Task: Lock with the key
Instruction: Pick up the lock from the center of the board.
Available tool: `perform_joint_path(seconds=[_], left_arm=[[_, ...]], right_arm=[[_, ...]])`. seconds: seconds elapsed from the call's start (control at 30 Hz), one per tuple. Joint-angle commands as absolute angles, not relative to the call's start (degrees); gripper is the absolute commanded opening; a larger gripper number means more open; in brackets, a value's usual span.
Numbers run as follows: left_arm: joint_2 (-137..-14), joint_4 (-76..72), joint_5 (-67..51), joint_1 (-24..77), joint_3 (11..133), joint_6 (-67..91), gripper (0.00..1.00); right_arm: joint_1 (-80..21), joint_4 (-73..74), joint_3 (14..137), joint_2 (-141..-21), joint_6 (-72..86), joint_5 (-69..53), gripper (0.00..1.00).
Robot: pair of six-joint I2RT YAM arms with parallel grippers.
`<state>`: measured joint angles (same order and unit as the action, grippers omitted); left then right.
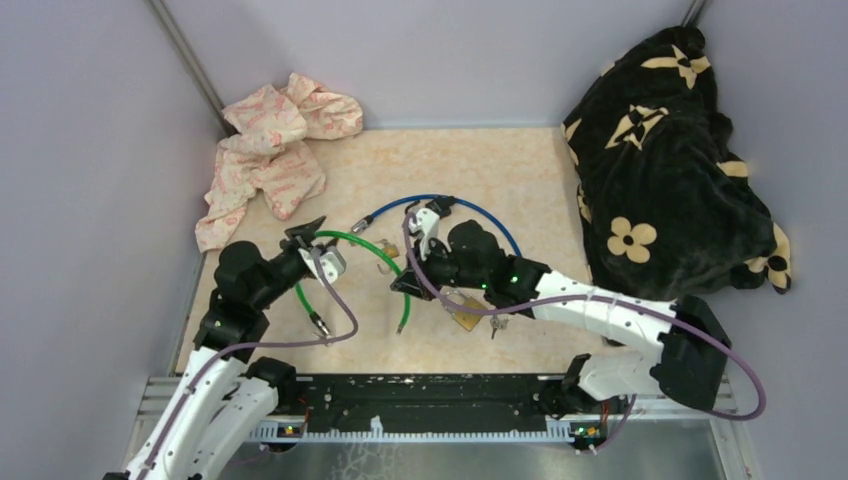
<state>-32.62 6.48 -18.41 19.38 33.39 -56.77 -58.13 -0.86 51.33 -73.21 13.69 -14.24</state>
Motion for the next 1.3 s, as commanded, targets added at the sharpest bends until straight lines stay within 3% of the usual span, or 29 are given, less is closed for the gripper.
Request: perform_joint_path(seconds=[0.0,0.17,0.27,0.7,0.87,1.2,1.27], left_arm=[[-29.48,17.44,-34.32,19.59,37.0,-39.1,0.69],[-26.0,16.19,-37.49,19.59,32.97,-21.44,0.93],[-23.36,13.22,-35.01,19.51,31.5,-15.39,0.96],[-12.31,2.42,-36.65,13.78,22.45,3.83,0.96],[-8.54,-3.26,-42.52,10.81,20.07,11.91,0.87],[-5.89,-11.01,-51.9,8.19,19.4,20.76,0.85],[-6.02,-14.16,-53.74,8.09,18.44,25.07,0.79]], right_arm=[[-53.63,-4.24,51.96,-63.59,10.52,-16.28,0.0],[-52.06,1.25,56.06,-55.85,0.62,-21.74,0.0],[-51.55,6.16,59.33,-53.27,-4.75,-23.27,0.0],[-51.44,13.24,73.44,-50.49,-11.69,-26.36,0.0],[-51.42,15.14,76.86,-51.31,-12.79,-26.71,0.0],[-51.42,14.84,79.58,-52.97,-13.03,-27.17,0.0],[-51.44,14.85,80.07,-53.59,-12.86,-27.98,0.0]])
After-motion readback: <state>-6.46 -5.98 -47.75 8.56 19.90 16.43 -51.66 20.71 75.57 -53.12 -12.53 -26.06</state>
